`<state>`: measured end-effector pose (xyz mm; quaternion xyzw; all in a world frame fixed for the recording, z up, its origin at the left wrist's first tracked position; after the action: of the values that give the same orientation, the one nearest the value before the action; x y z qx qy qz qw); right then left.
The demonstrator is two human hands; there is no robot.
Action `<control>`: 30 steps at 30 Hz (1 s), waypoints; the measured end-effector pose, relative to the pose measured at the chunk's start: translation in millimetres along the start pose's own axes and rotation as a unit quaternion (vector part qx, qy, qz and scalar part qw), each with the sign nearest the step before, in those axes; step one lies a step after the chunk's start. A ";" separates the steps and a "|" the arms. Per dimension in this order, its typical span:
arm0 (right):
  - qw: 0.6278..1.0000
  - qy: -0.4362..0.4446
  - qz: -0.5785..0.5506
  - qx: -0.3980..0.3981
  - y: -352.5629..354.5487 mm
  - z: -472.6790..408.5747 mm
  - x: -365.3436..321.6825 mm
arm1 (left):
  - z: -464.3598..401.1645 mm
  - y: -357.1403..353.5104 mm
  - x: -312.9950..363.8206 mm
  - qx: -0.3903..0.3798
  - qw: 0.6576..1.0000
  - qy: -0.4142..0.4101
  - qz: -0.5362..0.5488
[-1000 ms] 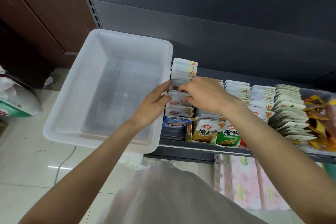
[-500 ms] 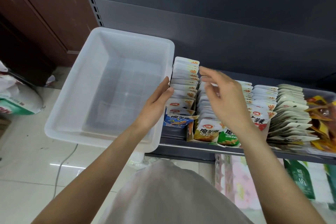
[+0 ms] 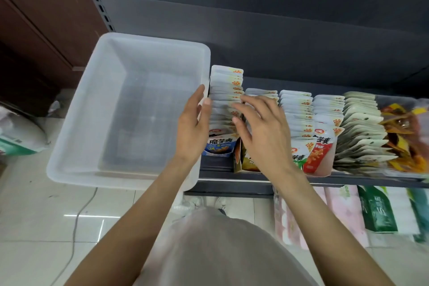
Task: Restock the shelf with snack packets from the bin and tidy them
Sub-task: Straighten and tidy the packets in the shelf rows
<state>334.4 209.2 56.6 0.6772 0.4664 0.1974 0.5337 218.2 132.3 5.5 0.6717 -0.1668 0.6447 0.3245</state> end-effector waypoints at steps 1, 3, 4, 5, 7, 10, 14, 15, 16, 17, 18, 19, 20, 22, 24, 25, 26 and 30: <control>1.000 -0.009 -0.027 0.004 5.3 1.4 2.1 | 0.4 1.1 1.1 -0.006 1.000 0.020 0.016; 0.998 -0.003 -0.053 -0.027 6.4 5.2 3.0 | 4.6 -4.3 -0.7 -0.049 0.996 0.052 0.052; 0.997 0.013 -0.037 -0.060 1.2 7.5 1.1 | 9.5 -10.8 -0.3 -0.079 0.992 0.060 0.072; 0.995 0.031 -0.002 -0.094 -6.5 10.0 -0.9 | 14.2 -17.9 0.0 -0.106 0.989 0.062 0.085; 0.987 0.046 0.063 -0.141 -22.3 10.6 -0.5 | 22.1 -31.1 1.6 -0.141 0.986 0.045 0.080; 0.983 0.022 0.063 -0.173 -30.2 -0.7 4.3 | 24.4 -34.7 -0.8 -0.146 0.981 0.049 0.117; 0.977 -0.003 -0.046 -0.207 -18.8 -24.2 12.1 | 16.4 -18.8 -2.0 -0.112 0.993 0.021 0.044; 0.978 -0.007 -0.073 -0.197 -12.3 -36.4 15.8 | 13.5 -16.8 -0.4 -0.111 0.994 0.004 -0.005; 0.980 -0.007 -0.084 -0.182 -7.4 -51.8 20.0 | 10.8 -17.3 1.2 -0.119 0.992 -0.014 -0.048; 0.981 0.000 -0.084 -0.177 -7.3 -69.0 24.4 | 7.9 -19.3 3.4 -0.130 0.988 -0.029 -0.080; 0.978 0.010 -0.079 -0.192 -12.2 -85.7 27.5 | 4.5 -21.8 5.1 -0.139 0.984 -0.041 -0.104; 0.972 0.017 -0.075 -0.223 -21.2 -100.3 29.9 | 0.4 -24.1 6.5 -0.145 0.981 -0.044 -0.124; 0.961 0.018 -0.073 -0.265 -33.1 -111.4 32.7 | -4.1 -26.0 7.0 -0.148 0.978 -0.041 -0.139; 0.937 0.018 -0.074 -0.340 -55.9 -123.6 36.5 | -10.8 -29.4 5.4 -0.156 0.973 -0.035 -0.163; 0.929 0.044 -0.044 -0.365 -68.8 -126.1 36.2 | -11.9 -33.6 2.6 -0.165 0.968 -0.040 -0.183; 0.931 0.063 -0.026 -0.358 -71.1 -125.7 34.9 | -10.4 -35.3 1.2 -0.166 0.967 -0.044 -0.190; 0.935 0.082 -0.016 -0.344 -71.0 -124.9 32.8 | -8.6 -36.6 -1.3 -0.166 0.966 -0.045 -0.193; 0.939 0.122 -0.021 -0.321 -65.7 -114.7 24.1 | 1.8 -32.7 -5.1 -0.154 0.970 -0.044 -0.182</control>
<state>230.7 291.0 31.9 0.4312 0.4536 0.4063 0.6658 240.0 154.2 -6.6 0.6604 -0.1532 0.5112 0.5282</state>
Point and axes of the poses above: each hand's wrist, its own z-axis away from the middle knuckle, its own y-axis out of the back of the hand, x = y × z, the point moved 7 cm from there along -z, towards the middle knuckle
